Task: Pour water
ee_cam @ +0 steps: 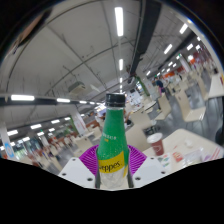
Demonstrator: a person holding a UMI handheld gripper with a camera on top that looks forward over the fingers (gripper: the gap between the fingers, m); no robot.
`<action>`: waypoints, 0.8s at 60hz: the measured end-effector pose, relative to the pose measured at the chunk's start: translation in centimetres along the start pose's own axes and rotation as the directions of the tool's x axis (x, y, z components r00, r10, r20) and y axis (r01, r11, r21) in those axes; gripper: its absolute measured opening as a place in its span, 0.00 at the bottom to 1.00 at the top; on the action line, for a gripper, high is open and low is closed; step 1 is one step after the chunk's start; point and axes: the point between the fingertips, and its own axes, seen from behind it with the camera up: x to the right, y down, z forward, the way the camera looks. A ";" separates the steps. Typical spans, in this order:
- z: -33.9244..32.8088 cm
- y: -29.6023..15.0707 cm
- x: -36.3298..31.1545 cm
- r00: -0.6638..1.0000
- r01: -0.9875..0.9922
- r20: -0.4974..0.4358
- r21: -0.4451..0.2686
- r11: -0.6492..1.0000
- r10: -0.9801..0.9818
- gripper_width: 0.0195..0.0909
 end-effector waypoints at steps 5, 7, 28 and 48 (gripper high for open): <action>1.3 2.2 6.4 0.945 0.304 -0.121 -0.016 0.953 -0.303 0.23; 0.0 1.7 9.0 0.911 0.383 -0.143 -0.047 0.922 -0.386 0.23; 2.4 16.3 18.0 0.809 0.534 -0.133 -0.243 0.810 -0.573 0.26; 2.4 15.6 18.1 0.841 0.489 -0.172 -0.167 0.856 -0.514 0.25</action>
